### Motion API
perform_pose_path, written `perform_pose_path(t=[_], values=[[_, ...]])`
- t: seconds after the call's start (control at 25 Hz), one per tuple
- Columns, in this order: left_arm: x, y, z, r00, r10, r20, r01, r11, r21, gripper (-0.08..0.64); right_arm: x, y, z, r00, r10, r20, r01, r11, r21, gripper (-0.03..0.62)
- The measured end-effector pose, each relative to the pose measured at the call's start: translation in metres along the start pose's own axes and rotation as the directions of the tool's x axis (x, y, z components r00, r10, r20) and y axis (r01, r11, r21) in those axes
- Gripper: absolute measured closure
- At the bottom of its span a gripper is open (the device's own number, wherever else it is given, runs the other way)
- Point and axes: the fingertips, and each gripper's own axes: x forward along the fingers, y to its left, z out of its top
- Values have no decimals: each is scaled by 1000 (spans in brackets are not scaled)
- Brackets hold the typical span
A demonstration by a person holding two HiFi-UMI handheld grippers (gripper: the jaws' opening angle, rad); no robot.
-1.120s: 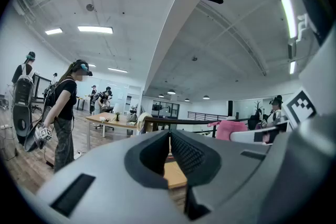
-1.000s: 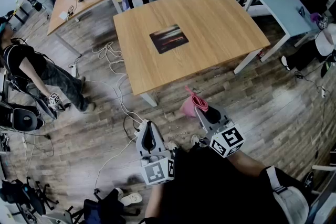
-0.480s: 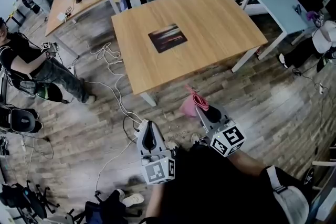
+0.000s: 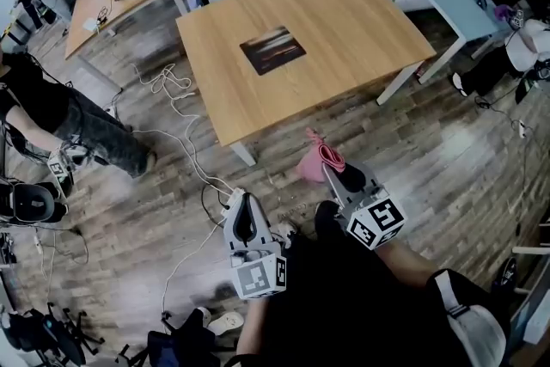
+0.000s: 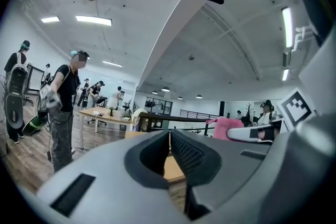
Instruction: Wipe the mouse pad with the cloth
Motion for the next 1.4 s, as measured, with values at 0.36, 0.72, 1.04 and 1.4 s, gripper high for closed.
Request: perform_pose_path(t=[0.36,0.72,1.04,1.4], values=[[23,11,-7,1000,20,-19,-20,1000,-6,535,24,-11,2,1000,3,4,-3,1000,10,526],[95,-2,-4,998,60,-20,-60,998,-4,535,76,-55,14,997,71,-12,-71,998,4,526],[174,-23,2,995,103,-10,-103,995,-16,535,126,-108,31,989,143,-44,-143,990,1,526],[239,-43,5,984,177,-4,-177,984,-17,535,171,-166,49,975,212,-63,-212,977,5,526]])
